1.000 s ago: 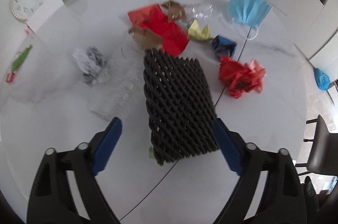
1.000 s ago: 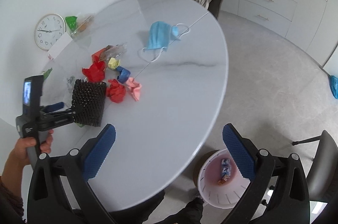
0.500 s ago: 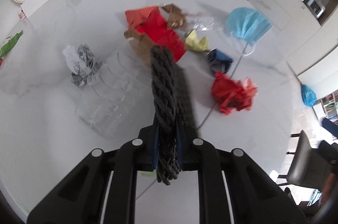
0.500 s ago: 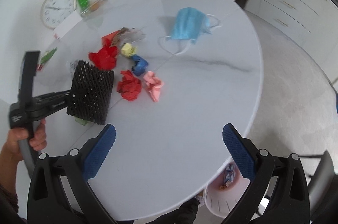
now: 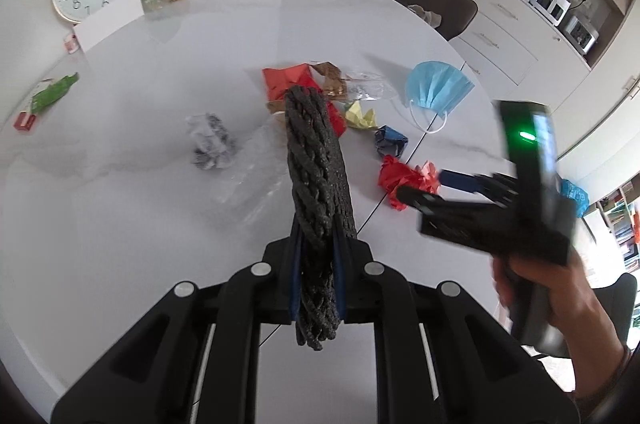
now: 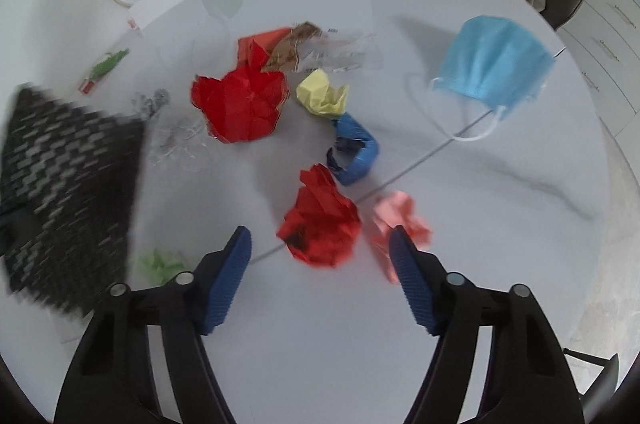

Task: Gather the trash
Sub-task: 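Grasp the black mesh sleeve with the left tool while the right tool grasps red paper, then drop the mesh sleeve and red paper into the white bin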

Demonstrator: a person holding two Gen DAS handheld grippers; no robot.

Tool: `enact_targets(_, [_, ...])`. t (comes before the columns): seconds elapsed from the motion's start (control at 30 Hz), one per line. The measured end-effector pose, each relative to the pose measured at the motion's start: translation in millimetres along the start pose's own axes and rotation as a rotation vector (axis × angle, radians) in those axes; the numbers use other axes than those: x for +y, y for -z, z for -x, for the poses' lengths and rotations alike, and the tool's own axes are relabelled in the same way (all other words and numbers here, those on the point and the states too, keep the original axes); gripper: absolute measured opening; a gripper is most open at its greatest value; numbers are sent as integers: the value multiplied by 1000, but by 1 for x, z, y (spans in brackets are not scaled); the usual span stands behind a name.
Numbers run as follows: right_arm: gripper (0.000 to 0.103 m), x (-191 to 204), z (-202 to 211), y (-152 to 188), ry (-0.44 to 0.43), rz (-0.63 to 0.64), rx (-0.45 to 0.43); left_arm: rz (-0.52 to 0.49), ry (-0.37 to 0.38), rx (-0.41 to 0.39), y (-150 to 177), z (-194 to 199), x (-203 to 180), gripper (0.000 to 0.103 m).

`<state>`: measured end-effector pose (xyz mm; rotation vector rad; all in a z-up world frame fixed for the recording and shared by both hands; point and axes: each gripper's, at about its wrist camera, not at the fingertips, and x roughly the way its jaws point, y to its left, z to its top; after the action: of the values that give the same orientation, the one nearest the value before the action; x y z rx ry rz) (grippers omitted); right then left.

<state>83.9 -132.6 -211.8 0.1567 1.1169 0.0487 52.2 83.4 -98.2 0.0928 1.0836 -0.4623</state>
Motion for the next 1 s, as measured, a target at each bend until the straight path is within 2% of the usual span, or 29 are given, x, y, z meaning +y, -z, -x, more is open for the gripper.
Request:
enact_targets(0.07, [62,4,-14,-4,11,-5,18,-3,-20,-8,5,6,6,13])
enact_targets(0.1, [52,6,-19,-5,20,-6,27,-5,-26,-10,6,8,8,13])
enact_targets(0.13, [47,7,-24,-6,31,-9,38,-3,-34,-12,9,11,11,13])
enact_targets(0.27, [39,4,-26,-7,25,-42,46,11,-32,-18,16,17,18,13])
enact_targets(0.4, [39,-5,-1,-3,-34,-89,27,-7,-25,-29,19,24,10,13])
enact_targets(0.53, [39,-17,49,16,-51,-114,-33,-50,13,-37,21,31,-12,13])
enact_targets(0.7, [39,-43,110,55,-18,-154,-85,-119,67,-33,24,33,-54,13])
enact_targets(1.0, [39,-97,182,135,89,-270,-129,-250,140,11,39,22,-147,13])
